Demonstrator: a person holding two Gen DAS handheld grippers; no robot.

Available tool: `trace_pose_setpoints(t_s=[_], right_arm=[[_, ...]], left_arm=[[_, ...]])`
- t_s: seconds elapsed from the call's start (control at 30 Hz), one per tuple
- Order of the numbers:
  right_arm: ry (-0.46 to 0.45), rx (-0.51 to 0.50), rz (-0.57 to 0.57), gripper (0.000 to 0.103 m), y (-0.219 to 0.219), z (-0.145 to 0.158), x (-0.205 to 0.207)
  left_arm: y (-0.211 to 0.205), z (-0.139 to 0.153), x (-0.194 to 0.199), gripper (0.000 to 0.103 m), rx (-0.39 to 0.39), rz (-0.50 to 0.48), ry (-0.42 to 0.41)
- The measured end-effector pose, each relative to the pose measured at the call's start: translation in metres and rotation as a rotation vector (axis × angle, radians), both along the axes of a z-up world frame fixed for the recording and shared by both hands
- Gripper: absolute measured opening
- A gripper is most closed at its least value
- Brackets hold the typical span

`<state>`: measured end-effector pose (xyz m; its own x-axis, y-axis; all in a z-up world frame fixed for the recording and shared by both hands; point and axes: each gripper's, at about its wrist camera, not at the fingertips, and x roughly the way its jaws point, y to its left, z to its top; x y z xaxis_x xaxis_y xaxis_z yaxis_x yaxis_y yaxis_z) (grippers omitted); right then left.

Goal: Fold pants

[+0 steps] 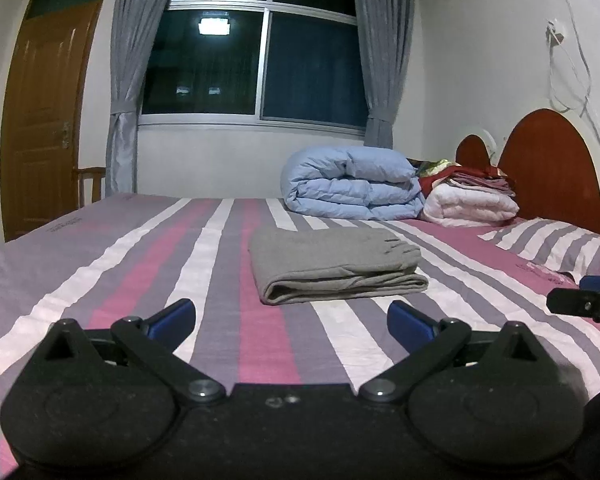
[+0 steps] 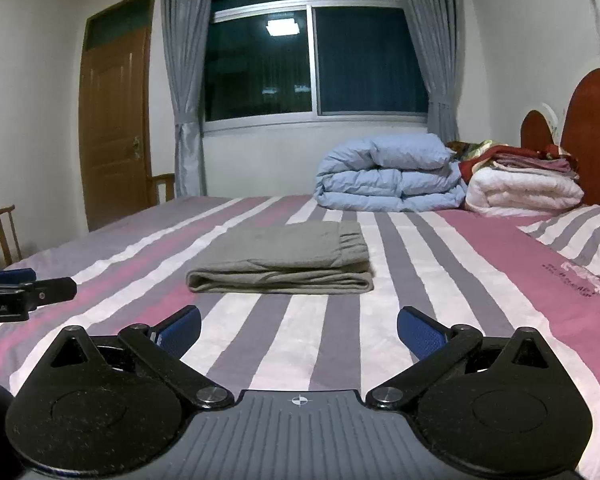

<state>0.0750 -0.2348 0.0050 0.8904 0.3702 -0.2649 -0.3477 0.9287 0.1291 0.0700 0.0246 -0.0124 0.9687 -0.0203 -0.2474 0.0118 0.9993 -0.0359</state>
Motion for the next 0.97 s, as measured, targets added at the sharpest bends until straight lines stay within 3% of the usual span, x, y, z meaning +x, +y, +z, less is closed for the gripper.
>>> trace_pose_setpoints(t_s=[0.97], right_arm=[[0.012,0.025,-0.004,0.103,-0.0022,0.0021,0.0011]], left_arm=[[-0.0029,-0.0030,-0.0025,0.093,-0.006,-0.037,-0.026]])
